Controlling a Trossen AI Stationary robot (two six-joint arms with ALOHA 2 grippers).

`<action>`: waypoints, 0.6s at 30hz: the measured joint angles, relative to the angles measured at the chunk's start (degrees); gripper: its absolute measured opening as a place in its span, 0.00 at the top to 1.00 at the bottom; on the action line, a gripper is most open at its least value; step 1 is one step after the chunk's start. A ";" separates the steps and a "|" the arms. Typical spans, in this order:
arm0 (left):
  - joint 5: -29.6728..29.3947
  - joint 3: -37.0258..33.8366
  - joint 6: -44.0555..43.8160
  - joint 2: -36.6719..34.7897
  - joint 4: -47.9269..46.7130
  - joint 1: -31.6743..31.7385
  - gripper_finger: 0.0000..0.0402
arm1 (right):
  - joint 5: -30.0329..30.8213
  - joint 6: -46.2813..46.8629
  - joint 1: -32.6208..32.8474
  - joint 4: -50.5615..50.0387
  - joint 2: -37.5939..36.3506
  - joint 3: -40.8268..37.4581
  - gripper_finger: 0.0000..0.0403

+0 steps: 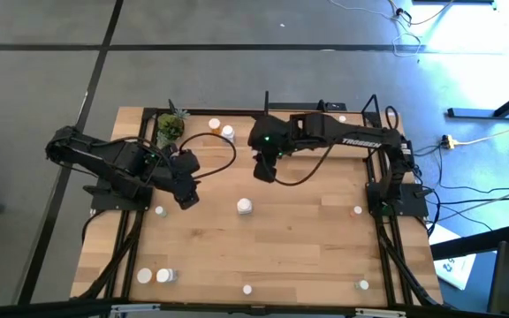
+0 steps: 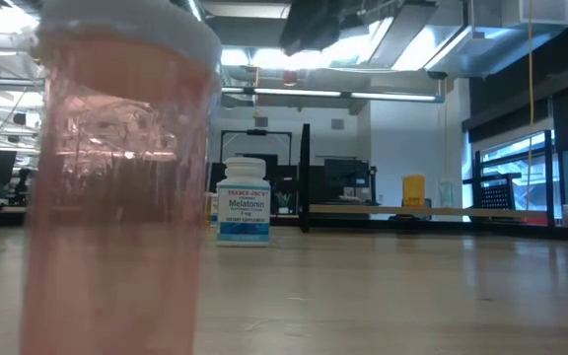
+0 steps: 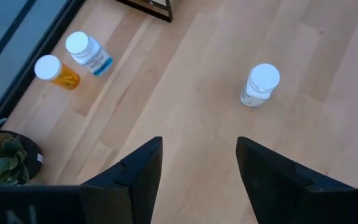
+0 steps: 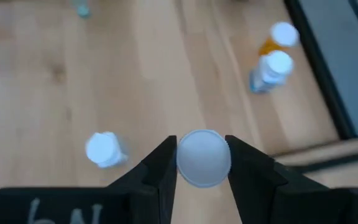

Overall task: Pick and place medicine bottles onto shelf by color
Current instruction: Put the top left pink pill bottle on the shelf

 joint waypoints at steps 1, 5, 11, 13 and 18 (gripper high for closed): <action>-0.56 0.00 0.00 0.00 0.00 0.00 0.50 | 0.90 0.55 0.00 -1.27 0.09 0.87 0.69; -1.84 0.00 -0.02 0.00 0.00 0.25 0.50 | 1.29 1.50 -0.53 -4.02 0.04 3.44 0.69; -2.59 0.00 -0.02 0.00 0.02 1.97 0.50 | 7.97 3.68 -1.94 -12.19 0.04 6.34 0.69; -2.58 0.00 -0.02 0.00 0.03 2.58 0.50 | 10.73 4.27 -2.42 -13.53 0.05 6.63 0.69; -2.54 0.00 0.00 0.00 0.34 4.53 0.50 | 13.40 4.80 -4.05 -13.78 0.07 6.54 0.69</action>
